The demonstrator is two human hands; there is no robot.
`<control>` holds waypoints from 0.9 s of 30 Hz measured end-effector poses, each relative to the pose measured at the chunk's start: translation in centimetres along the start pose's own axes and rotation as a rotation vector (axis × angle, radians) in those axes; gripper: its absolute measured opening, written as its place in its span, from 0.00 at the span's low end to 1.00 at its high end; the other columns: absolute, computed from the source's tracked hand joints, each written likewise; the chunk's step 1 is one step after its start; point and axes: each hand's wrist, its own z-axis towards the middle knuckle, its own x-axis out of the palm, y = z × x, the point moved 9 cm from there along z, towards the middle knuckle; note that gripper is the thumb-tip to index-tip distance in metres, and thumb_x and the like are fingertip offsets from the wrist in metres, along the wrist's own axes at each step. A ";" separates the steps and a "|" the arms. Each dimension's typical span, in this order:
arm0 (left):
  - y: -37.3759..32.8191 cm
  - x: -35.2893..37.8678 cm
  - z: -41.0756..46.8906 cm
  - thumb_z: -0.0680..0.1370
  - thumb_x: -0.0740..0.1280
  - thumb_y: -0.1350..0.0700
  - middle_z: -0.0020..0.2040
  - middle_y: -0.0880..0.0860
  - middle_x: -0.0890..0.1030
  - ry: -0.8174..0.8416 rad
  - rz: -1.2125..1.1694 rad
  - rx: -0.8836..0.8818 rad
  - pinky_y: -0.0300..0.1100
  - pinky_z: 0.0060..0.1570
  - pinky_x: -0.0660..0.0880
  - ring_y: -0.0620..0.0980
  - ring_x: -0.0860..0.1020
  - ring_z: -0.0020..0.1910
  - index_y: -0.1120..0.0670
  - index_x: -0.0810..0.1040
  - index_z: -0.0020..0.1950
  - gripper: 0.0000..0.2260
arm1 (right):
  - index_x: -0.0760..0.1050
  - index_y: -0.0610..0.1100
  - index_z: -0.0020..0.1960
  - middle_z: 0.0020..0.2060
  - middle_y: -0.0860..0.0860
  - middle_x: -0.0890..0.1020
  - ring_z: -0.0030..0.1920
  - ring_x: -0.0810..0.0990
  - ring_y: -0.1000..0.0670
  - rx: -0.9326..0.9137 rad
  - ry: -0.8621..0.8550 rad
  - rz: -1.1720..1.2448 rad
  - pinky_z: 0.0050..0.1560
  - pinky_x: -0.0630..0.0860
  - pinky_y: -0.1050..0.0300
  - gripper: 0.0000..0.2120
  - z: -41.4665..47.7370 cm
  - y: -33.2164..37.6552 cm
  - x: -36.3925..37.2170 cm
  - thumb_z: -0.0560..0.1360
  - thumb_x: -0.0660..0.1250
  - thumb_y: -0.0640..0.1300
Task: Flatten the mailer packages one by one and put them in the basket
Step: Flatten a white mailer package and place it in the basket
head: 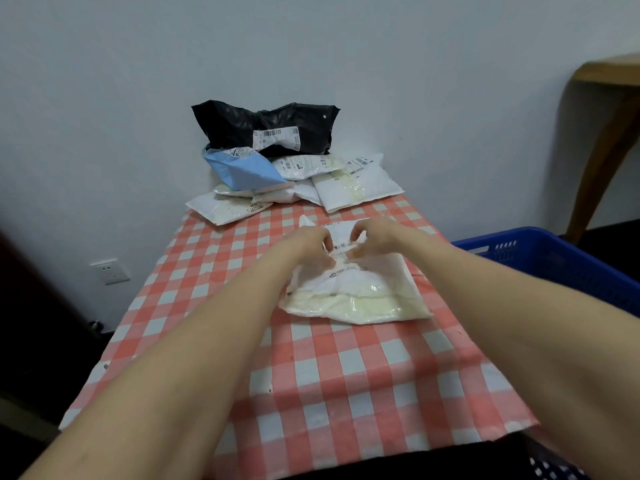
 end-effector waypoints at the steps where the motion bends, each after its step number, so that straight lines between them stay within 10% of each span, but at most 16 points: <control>1: -0.3 -0.6 -0.4 0.72 0.73 0.49 0.52 0.48 0.77 -0.001 -0.033 0.008 0.43 0.51 0.74 0.49 0.75 0.49 0.50 0.76 0.54 0.13 | 0.74 0.48 0.61 0.53 0.53 0.74 0.53 0.74 0.49 -0.003 0.014 0.002 0.52 0.70 0.57 0.22 -0.6 0.2 -0.5 0.71 0.74 0.54; 8: -1.9 2.3 -3.4 0.69 0.77 0.52 0.50 0.52 0.78 0.357 -0.152 -0.025 0.45 0.49 0.80 0.52 0.79 0.47 0.53 0.76 0.51 0.16 | 0.74 0.49 0.61 0.56 0.50 0.77 0.55 0.77 0.46 0.073 0.296 -0.134 0.59 0.76 0.51 0.30 -3.0 0.5 2.7 0.62 0.80 0.53; 20: -2.3 3.7 -2.8 0.71 0.75 0.52 0.37 0.48 0.76 0.234 0.009 0.079 0.37 0.38 0.70 0.45 0.71 0.34 0.53 0.77 0.43 0.09 | 0.75 0.50 0.42 0.46 0.53 0.78 0.47 0.76 0.50 -0.023 0.139 -0.381 0.46 0.73 0.57 0.09 -2.6 1.4 3.2 0.71 0.74 0.51; 27: -3.2 -0.5 -3.0 0.74 0.69 0.57 0.40 0.45 0.75 0.034 0.233 0.231 0.40 0.38 0.68 0.48 0.73 0.41 0.48 0.73 0.41 0.07 | 0.72 0.48 0.36 0.34 0.51 0.75 0.33 0.73 0.51 -0.027 0.141 -0.099 0.37 0.71 0.60 0.12 -2.4 1.4 1.7 0.71 0.74 0.50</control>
